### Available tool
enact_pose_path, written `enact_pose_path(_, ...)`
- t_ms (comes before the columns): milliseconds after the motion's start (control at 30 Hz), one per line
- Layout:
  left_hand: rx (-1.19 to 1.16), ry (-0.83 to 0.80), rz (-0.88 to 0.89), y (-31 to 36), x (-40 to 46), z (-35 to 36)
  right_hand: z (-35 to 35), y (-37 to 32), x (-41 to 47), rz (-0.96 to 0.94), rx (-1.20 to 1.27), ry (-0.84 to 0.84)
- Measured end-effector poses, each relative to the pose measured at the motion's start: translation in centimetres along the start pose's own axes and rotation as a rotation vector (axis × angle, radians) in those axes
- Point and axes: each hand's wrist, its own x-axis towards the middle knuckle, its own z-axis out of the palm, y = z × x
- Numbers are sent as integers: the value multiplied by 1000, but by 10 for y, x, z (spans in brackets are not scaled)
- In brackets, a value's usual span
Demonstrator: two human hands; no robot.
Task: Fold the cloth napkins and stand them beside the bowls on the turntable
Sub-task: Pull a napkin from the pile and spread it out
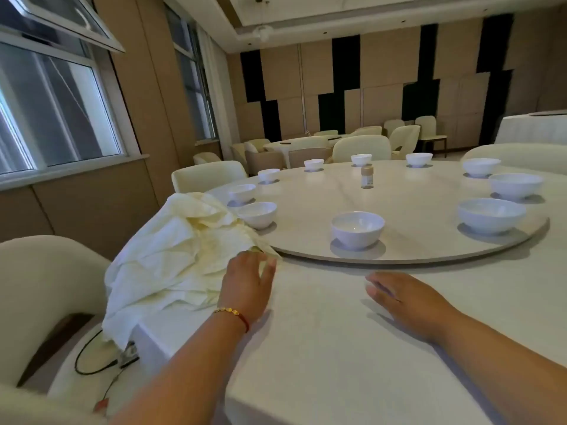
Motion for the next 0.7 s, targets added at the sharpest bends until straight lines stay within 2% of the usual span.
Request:
enact_pose_path(67,77,154,-102,-19,13,-19,0,4,3,16,-16,4)
enact_pose_path(100,125,170,-163,-32,22,-27,1,5,3,17,-27,15)
enact_pose_path(233,307,90,-337,-78,53,-54,3,2,9,-18,-37,79)
enact_pose_path(333,403,38,-371,-96,75,-64,7,-12,18,-51,-39,102)
enact_pose_path(467,546,-77,-367,-111,95,-61,23,-24,31,-126,-61,13)
enact_pose_path(600,584,11,-325,-118,108,-55,20,-22,34,-123,14,-5)
enact_pose_path(700,463,127,-328,-117,113,-55,19,-22,34,-133,32,-12)
